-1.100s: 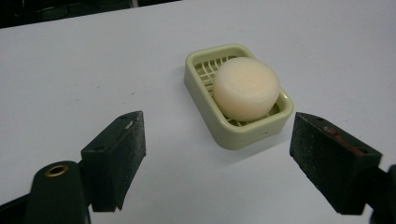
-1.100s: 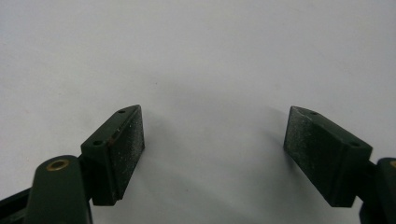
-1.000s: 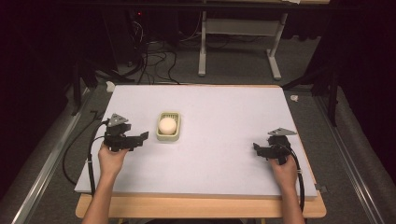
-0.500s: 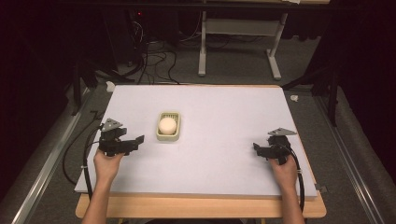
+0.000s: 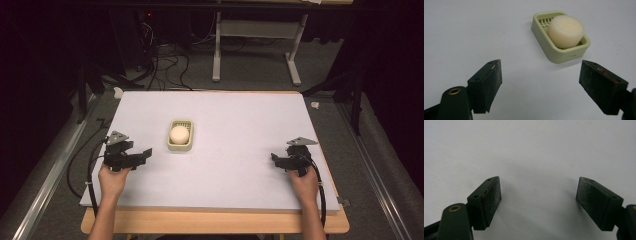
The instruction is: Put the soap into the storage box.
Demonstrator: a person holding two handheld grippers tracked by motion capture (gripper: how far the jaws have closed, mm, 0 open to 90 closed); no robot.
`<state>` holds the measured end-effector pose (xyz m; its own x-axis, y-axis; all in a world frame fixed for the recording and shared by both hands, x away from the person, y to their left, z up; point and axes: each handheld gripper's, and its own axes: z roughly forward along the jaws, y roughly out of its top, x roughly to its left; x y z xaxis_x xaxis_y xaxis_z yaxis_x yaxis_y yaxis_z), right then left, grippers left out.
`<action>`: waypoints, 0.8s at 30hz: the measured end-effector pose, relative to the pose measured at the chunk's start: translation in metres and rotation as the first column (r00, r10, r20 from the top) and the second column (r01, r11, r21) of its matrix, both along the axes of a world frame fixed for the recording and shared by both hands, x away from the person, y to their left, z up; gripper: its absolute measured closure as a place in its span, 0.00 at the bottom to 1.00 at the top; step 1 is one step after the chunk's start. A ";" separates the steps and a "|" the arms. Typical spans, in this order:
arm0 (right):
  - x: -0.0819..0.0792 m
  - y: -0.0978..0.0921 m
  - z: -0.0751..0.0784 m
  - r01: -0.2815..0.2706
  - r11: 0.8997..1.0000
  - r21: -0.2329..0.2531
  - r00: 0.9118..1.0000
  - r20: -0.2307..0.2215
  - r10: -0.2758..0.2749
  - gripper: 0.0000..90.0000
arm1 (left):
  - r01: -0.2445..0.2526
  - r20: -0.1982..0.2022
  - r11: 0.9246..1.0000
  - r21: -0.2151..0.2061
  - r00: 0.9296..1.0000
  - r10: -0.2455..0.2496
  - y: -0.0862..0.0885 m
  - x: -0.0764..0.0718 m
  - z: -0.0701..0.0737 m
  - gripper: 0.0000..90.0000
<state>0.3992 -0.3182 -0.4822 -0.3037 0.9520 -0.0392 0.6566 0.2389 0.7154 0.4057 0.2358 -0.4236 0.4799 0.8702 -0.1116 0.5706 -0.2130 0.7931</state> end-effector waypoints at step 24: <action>0.000 0.000 0.000 0.000 1.000 -0.002 1.000 0.002 0.000 0.23 | -0.052 -0.049 0.999 -0.010 0.998 0.051 0.014 -0.002 -0.021 0.22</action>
